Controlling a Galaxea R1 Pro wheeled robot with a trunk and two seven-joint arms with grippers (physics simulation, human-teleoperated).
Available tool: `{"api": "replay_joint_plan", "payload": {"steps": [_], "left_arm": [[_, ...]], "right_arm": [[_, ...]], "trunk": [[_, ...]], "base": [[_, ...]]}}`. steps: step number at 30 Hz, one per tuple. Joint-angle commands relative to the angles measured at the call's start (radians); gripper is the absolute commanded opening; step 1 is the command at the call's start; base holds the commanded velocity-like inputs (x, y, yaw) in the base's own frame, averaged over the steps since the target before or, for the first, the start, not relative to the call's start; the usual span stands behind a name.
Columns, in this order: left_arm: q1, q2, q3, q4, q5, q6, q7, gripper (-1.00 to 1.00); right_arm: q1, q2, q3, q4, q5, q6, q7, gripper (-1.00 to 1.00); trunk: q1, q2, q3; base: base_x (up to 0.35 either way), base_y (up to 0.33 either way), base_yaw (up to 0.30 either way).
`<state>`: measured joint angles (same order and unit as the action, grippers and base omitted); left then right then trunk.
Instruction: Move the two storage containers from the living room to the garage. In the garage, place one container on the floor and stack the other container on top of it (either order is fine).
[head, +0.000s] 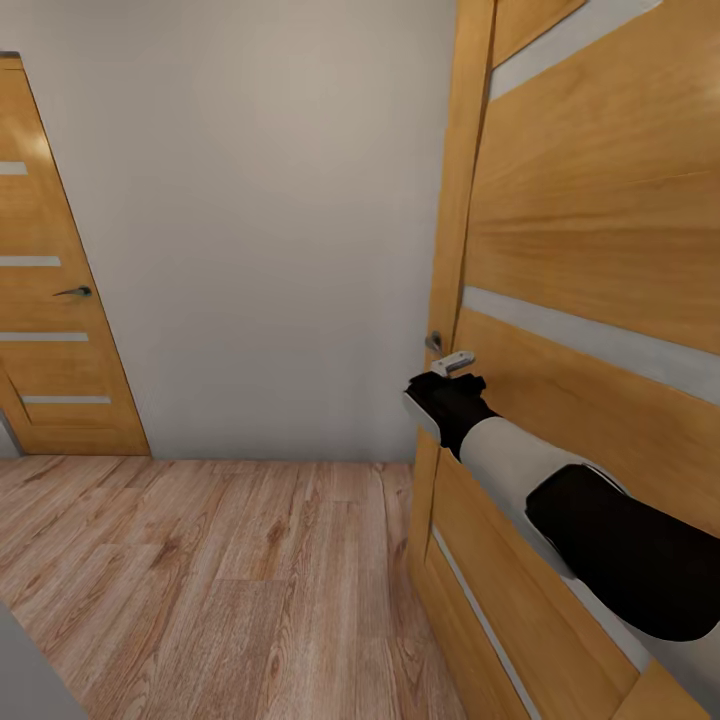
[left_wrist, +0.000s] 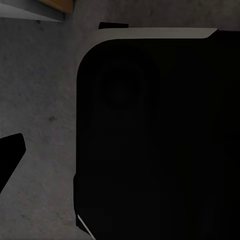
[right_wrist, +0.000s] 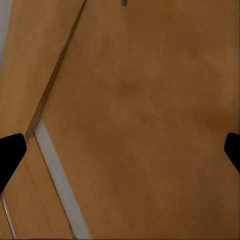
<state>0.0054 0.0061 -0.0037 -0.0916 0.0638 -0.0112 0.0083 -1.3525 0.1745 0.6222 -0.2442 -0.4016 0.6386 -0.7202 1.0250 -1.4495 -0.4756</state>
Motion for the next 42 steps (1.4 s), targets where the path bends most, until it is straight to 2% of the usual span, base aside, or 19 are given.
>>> {"api": "replay_joint_plan", "payload": {"steps": [1, 11, 17, 21, 36, 42], "left_arm": [[0.001, 0.0, -0.001, -0.002, 0.007, -0.001, 0.001, 1.0], [0.001, 0.0, -0.001, -0.001, 0.007, -0.001, 0.001, 1.0], [0.001, 0.0, -0.001, -0.002, 0.007, -0.001, 0.001, 1.0], [0.001, 0.0, 0.0, -0.001, 0.007, -0.001, 0.001, 1.0], [0.001, 0.0, 0.0, -0.002, 0.007, -0.001, 0.001, 1.0], [0.001, -0.001, 0.0, -0.002, 0.007, -0.001, 0.001, 1.0]], "right_arm": [[-0.001, 0.0, 0.005, 0.006, -0.005, 0.009, -0.007, 1.0], [-0.009, -0.003, 0.005, 0.012, -0.004, 0.007, -0.007, 1.0], [-0.017, -0.043, 0.005, 0.013, -0.003, 0.007, -0.007, 1.0], [-0.021, -0.079, 0.005, 0.013, -0.004, 0.007, -0.007, 1.0], [-0.032, -0.151, 0.005, 0.012, -0.003, 0.007, -0.007, 1.0], [-0.034, -0.16, 0.005, 0.013, -0.003, 0.007, -0.006, 1.0]], "trunk": [[0.0, 0.0, -0.001], [0.0, 0.0, -0.001], [0.0, 0.0, -0.001], [0.0, 0.0, -0.001], [0.0, 0.0, -0.001], [0.0, 0.0, -0.001]], "base": [[0.0, 0.0, 0.0], [0.0, 0.0, 0.0], [0.0, 0.0, 0.0], [0.0, 0.0, 0.0], [0.0, 0.0, 0.0], [0.0, 0.0, 0.0]]}}
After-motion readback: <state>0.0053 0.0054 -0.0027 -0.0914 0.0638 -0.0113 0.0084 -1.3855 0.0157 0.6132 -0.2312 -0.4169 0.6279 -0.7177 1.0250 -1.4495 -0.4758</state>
